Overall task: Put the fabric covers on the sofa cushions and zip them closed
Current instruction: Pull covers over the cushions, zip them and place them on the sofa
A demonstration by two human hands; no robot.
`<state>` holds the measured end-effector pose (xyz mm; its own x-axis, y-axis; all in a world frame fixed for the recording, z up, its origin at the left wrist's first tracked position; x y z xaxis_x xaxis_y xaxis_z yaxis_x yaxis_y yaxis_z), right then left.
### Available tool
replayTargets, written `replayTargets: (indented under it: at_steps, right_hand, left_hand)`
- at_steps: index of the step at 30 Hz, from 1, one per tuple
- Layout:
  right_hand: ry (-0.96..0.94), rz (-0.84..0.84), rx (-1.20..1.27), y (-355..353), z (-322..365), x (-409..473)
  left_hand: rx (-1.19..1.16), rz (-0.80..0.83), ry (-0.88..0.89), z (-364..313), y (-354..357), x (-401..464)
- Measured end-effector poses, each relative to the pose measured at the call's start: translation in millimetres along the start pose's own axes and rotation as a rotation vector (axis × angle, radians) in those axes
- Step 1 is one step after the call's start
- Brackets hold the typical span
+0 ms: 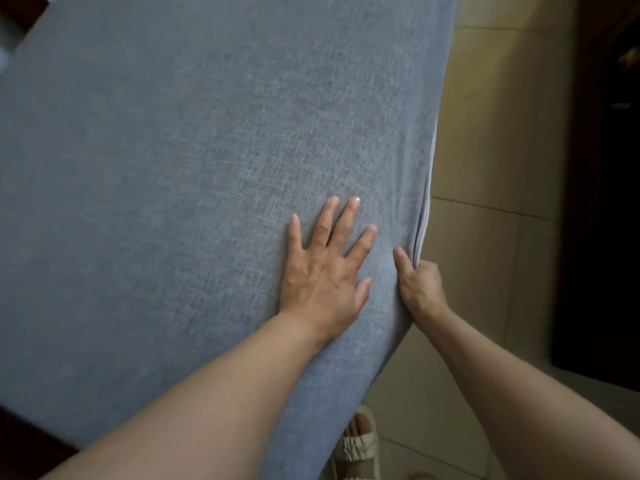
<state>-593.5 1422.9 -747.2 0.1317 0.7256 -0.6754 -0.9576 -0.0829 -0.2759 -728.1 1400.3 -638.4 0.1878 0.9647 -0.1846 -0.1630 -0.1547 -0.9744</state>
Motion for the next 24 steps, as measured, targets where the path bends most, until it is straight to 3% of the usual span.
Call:
replayTargets:
  at_steps: [5,10,13,15,19,24]
  right_hand:
    - [0.021,-0.12,0.069,-29,-15,-13]
    - [0.312,0.295,0.304,-4,-86,-69]
    - [0.385,0.417,0.405,29,-127,-109]
    - [0.318,0.323,0.41,43,-140,-115]
    - [0.068,0.013,0.061,43,-144,-92]
    - [0.042,-0.07,0.021,52,-146,-84]
  left_hand:
    - [-0.035,0.049,-0.072,-22,-3,-21]
    - [-0.057,0.029,-0.07,-38,12,-100]
    - [-0.027,0.021,-0.026,-41,19,-140]
    - [-0.022,0.013,-0.014,-41,19,-149]
    - [-0.025,0.012,-0.005,-40,21,-148]
    - [0.015,0.026,0.002,-41,25,-151]
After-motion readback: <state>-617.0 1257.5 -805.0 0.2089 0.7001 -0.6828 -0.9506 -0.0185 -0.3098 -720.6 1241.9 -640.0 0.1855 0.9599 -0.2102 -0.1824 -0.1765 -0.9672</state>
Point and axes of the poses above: each hand's wrist, its own x-axis towards the middle knuckle, its own y-axis out of the palm, z = x × y, the point moved 6 cm from there along x, towards the middle knuckle, and after that the axes turned 3 degrees about y, right-handed, at the moved point
